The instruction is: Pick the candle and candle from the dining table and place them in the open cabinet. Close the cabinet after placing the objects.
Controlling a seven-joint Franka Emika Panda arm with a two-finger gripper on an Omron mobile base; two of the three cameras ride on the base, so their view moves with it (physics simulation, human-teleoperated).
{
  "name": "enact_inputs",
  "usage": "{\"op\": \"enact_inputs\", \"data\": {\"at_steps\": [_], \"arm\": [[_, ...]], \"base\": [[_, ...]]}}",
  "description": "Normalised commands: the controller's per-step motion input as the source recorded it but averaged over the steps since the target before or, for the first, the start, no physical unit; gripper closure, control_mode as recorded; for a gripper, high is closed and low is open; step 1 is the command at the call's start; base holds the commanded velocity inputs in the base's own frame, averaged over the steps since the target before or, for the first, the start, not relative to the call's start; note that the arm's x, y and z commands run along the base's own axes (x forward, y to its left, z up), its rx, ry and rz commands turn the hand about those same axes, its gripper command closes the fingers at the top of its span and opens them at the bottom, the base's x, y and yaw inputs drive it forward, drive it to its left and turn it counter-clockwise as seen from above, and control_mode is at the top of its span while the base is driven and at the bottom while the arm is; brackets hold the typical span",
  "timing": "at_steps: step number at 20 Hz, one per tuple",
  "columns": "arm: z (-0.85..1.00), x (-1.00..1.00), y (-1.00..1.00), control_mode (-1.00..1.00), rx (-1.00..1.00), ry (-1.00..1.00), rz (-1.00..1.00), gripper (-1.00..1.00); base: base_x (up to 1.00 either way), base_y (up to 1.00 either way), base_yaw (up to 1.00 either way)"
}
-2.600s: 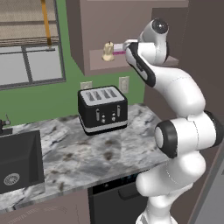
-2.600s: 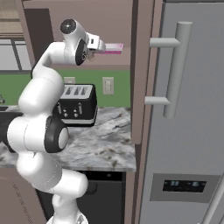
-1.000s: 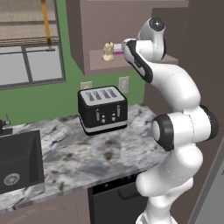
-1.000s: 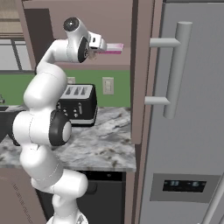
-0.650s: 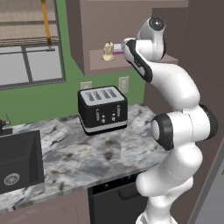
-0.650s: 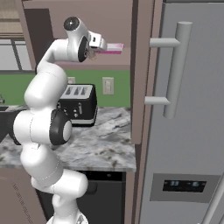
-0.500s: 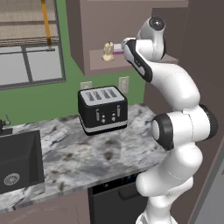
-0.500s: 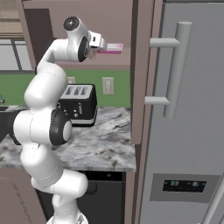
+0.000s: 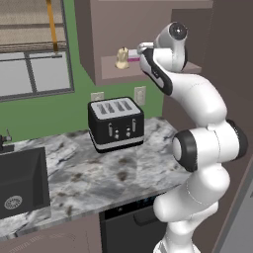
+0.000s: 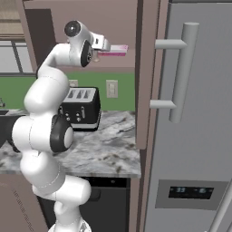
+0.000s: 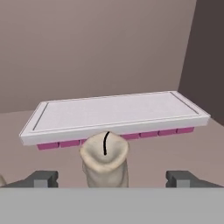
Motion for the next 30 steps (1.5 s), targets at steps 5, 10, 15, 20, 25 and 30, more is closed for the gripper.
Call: {"op": "enact_inputs", "data": {"at_steps": [5,10,15,20,25,30], "arm": [[0.00,0.00,0.00,-1.00,0.00,-0.02,0.00,-1.00],[0.25,-0.14,0.00,-1.00,0.00,-0.01,0.00,-1.00],[0.31,-0.29,0.00,-1.00,0.00,0.00,0.00,-1.00],[0.08,-0.42,0.00,-1.00,0.00,0.00,0.00,-1.00],[0.01,-0.55,0.00,-1.00,0.00,0.00,0.00,-1.00],[0.10,-0.64,0.00,-1.00,0.00,0.00,0.00,-1.00]], "base": [[0.00,0.00,0.00],[0.00,0.00,0.00],[0.00,0.00,0.00],[0.00,0.00,0.00],[0.00,0.00,0.00],[0.00,0.00,0.00]]}}
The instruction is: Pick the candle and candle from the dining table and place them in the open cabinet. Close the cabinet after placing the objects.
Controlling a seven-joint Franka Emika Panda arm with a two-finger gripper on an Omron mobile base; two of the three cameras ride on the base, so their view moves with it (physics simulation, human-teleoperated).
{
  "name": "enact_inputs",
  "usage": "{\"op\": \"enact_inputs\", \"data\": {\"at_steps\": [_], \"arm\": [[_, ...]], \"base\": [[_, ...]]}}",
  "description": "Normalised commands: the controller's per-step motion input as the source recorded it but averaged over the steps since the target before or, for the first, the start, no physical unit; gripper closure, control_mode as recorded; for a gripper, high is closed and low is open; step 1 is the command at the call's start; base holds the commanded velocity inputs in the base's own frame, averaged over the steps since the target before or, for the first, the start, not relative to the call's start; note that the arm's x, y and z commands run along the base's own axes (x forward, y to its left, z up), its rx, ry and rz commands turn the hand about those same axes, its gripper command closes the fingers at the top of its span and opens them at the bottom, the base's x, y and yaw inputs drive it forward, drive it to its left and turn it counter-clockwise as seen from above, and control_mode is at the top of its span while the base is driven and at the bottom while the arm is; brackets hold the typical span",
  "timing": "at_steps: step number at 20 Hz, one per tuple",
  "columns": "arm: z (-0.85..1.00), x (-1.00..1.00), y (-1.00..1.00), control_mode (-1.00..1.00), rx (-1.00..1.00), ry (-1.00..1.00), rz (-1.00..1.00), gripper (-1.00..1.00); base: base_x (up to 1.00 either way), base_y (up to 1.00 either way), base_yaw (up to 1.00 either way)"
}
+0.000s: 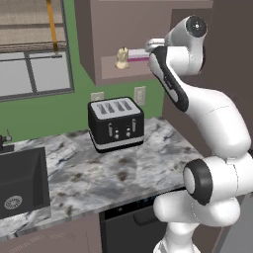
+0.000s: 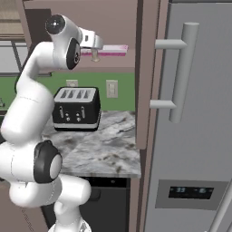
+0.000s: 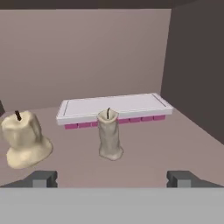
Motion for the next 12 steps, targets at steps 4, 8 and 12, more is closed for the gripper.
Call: {"op": "enact_inputs", "data": {"at_steps": [4,8,12], "arm": [[0.12,-0.77,0.00,-1.00,0.00,0.05,0.00,-1.00],[0.11,-0.82,0.00,-1.00,0.00,0.07,0.00,-1.00],[0.15,-0.79,0.00,-1.00,0.00,0.05,0.00,-1.00]], "base": [[0.00,0.00,0.00],[0.00,0.00,0.00],[0.00,0.00,0.00]]}}
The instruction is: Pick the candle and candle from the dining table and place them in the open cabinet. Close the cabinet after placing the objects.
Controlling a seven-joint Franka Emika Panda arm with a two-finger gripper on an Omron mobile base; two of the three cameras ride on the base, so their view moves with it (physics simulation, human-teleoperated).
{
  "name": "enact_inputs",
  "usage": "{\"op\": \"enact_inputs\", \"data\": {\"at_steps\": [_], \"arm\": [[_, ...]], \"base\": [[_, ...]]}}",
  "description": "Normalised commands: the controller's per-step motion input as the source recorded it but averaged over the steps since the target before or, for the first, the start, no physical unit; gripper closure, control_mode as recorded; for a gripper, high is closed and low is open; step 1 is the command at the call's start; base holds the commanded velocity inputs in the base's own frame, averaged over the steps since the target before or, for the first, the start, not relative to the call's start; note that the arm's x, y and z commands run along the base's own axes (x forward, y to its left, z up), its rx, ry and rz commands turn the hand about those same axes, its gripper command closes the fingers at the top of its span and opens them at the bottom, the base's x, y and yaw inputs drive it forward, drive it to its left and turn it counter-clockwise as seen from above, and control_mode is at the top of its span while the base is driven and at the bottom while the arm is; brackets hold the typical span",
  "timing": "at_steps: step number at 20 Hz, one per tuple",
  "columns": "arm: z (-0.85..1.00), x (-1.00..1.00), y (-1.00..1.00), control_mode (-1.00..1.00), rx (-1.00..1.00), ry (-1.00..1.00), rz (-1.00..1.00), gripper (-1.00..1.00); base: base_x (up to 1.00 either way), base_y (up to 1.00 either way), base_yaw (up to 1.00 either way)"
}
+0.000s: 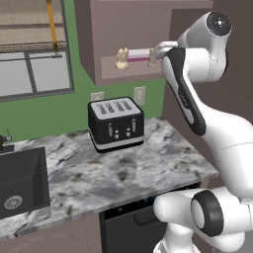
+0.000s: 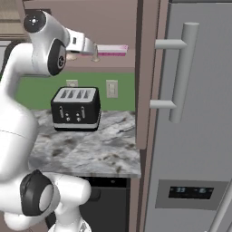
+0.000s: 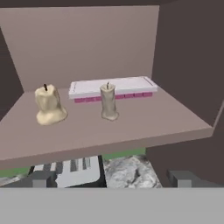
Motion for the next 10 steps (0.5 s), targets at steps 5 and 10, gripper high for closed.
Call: {"op": "enact_inputs", "data": {"at_steps": [5,10], "arm": [[0.13,-0.89,0.00,-1.00,0.03,0.02,-0.01,-1.00],[0.02,-0.95,0.00,-1.00,0.06,0.00,-0.02,-1.00]], "base": [[0.00,0.00,0.00],[0.00,0.00,0.00]]}}
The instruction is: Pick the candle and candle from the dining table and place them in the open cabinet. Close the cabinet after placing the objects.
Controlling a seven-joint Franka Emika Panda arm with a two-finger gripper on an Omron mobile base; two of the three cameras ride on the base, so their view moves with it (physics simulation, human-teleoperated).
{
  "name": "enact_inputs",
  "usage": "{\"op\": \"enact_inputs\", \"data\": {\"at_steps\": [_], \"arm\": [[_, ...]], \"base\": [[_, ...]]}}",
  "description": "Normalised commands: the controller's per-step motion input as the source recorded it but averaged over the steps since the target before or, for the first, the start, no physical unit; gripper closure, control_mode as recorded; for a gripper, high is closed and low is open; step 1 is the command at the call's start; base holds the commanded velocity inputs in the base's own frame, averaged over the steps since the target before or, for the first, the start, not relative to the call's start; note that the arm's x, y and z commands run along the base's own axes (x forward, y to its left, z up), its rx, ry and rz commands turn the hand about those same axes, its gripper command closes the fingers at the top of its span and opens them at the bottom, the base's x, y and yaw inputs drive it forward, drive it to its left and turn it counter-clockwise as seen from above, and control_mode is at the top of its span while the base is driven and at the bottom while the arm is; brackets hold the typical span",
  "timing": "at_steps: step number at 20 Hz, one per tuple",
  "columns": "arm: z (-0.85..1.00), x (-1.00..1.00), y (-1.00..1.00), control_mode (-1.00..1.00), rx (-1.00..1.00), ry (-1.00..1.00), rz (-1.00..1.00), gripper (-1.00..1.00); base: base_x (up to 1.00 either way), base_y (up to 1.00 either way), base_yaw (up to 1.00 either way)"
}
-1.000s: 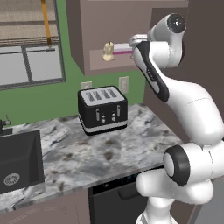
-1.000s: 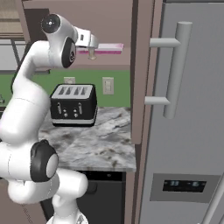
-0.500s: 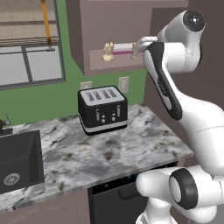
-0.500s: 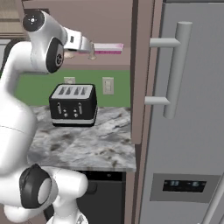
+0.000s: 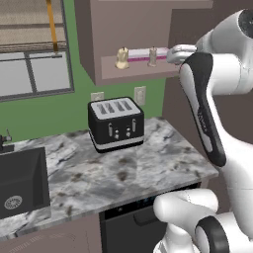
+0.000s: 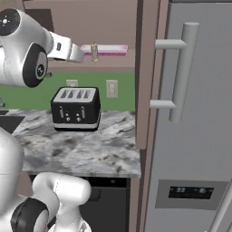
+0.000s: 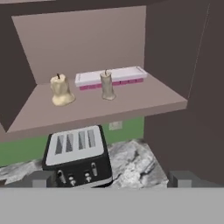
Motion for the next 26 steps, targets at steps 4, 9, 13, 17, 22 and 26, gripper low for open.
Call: {"op": "enact_inputs", "data": {"at_steps": [4,9,13,17,22,26], "arm": [[0.00,-0.84,-0.02,-1.00,0.09,0.00,0.00,-1.00],[0.00,-0.77,-0.09,-1.00,0.01,-0.01,0.00,-1.00],[-0.01,-0.90,-0.08,-1.00,0.00,-0.02,0.00,-1.00],[-0.06,-0.98,-0.22,-1.00,0.00,0.00,0.00,-1.00],[-0.04,-0.93,-0.21,-1.00,0.00,0.00,0.00,-1.00],[0.00,-0.84,-0.31,-1.00,0.00,0.00,0.00,-1.00]], "base": [[0.00,0.00,0.00],[0.00,0.00,0.00],[0.00,0.00,0.00],[0.00,0.00,0.00],[0.00,0.00,0.00],[0.00,0.00,0.00]]}}
